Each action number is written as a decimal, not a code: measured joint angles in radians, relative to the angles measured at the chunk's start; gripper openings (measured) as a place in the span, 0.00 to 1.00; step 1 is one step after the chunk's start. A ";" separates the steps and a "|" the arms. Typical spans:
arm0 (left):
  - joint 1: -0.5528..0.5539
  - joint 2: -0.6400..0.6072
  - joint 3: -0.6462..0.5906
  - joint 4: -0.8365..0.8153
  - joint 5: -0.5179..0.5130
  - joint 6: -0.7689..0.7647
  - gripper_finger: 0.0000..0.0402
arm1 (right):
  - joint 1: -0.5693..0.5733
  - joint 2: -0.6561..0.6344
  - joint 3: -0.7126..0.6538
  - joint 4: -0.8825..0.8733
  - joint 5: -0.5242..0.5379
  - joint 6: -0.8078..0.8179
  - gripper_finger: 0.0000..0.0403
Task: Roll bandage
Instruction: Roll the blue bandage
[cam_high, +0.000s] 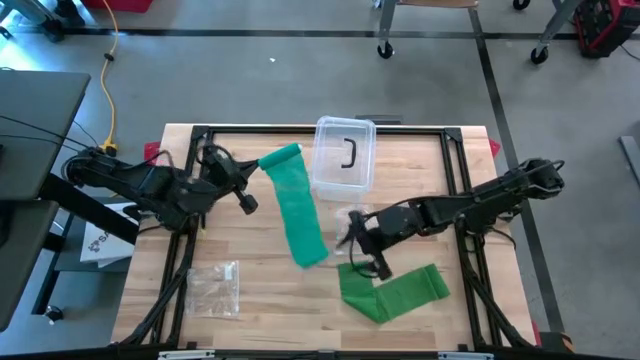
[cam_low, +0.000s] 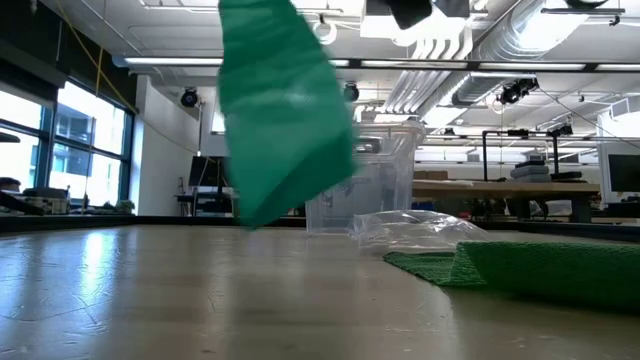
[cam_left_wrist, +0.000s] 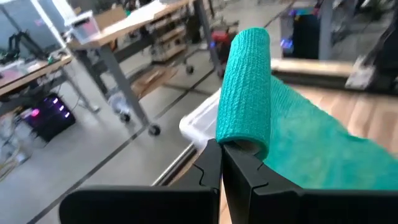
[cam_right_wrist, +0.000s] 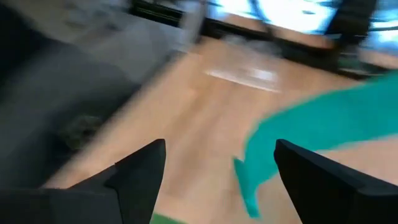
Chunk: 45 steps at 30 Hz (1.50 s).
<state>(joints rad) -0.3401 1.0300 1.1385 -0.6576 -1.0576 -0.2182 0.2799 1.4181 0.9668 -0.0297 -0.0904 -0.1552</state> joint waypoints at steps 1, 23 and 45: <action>-0.001 0.012 0.000 -0.034 -0.002 -0.032 0.00 | 0.000 0.001 0.000 0.000 0.054 -0.027 0.73; 0.074 0.169 0.000 -0.393 -0.093 -0.401 0.00 | -0.273 0.556 0.395 -0.204 -0.095 0.040 0.39; 0.074 0.170 0.000 -0.393 -0.010 -0.354 0.00 | -0.267 0.697 0.467 -0.222 -0.102 -0.052 0.26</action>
<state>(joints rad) -0.2662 1.2003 1.1385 -1.0504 -1.0676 -0.5721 0.0128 2.1152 1.4342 -0.2514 -0.1922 -0.2073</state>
